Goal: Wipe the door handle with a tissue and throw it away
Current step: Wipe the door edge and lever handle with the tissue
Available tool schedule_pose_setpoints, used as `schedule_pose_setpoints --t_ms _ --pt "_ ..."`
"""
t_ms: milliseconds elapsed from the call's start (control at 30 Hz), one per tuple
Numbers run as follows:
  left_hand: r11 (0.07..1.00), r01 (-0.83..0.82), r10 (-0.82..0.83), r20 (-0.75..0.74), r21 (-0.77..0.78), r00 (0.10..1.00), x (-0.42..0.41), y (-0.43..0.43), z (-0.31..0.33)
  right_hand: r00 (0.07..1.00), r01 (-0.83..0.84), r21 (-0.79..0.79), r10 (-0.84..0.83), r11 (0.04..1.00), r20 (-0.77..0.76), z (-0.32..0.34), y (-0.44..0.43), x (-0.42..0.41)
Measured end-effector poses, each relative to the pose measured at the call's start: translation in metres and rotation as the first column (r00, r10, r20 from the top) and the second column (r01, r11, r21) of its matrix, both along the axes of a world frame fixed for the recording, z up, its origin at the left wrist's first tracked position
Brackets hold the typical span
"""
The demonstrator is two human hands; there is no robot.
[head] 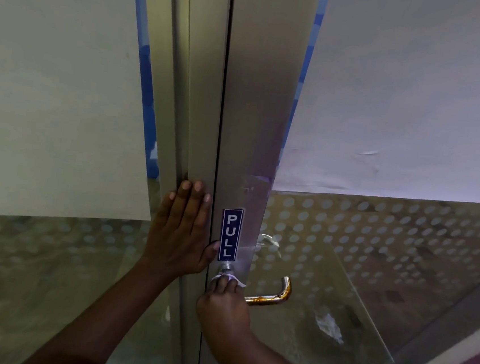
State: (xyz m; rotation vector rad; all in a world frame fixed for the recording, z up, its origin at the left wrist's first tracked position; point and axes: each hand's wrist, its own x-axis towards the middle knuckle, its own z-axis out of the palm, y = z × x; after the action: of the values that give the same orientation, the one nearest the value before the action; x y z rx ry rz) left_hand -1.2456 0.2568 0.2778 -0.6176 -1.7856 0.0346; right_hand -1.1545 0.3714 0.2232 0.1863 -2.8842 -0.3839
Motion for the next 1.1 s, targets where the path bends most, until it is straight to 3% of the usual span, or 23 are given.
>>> schedule_pose_setpoints --t_ms 267,467,600,767,1100 --pt "0.998 -0.062 0.061 -0.034 -0.006 0.998 -0.005 0.003 -0.005 0.958 -0.196 0.082 0.209 0.977 -0.197 -0.016 0.026 0.001" --pt "0.997 -0.071 0.071 -0.040 0.007 0.997 -0.005 0.004 -0.005 0.868 -0.422 0.120 0.438 0.899 -0.235 -0.017 0.063 0.011" --pt "0.997 -0.080 0.079 -0.038 -0.003 0.996 -0.005 0.004 -0.005 0.827 -0.476 0.130 0.493 0.870 -0.271 -0.010 0.085 0.011" --pt "0.996 -0.085 0.085 -0.039 0.000 0.996 -0.006 0.003 -0.005 0.840 -0.451 0.109 0.463 0.886 -0.283 -0.010 0.080 0.008" --pt "0.996 -0.087 0.087 -0.054 -0.001 0.995 -0.007 0.004 -0.006 0.958 -0.156 -0.013 0.148 0.988 -0.246 -0.022 0.031 0.002"
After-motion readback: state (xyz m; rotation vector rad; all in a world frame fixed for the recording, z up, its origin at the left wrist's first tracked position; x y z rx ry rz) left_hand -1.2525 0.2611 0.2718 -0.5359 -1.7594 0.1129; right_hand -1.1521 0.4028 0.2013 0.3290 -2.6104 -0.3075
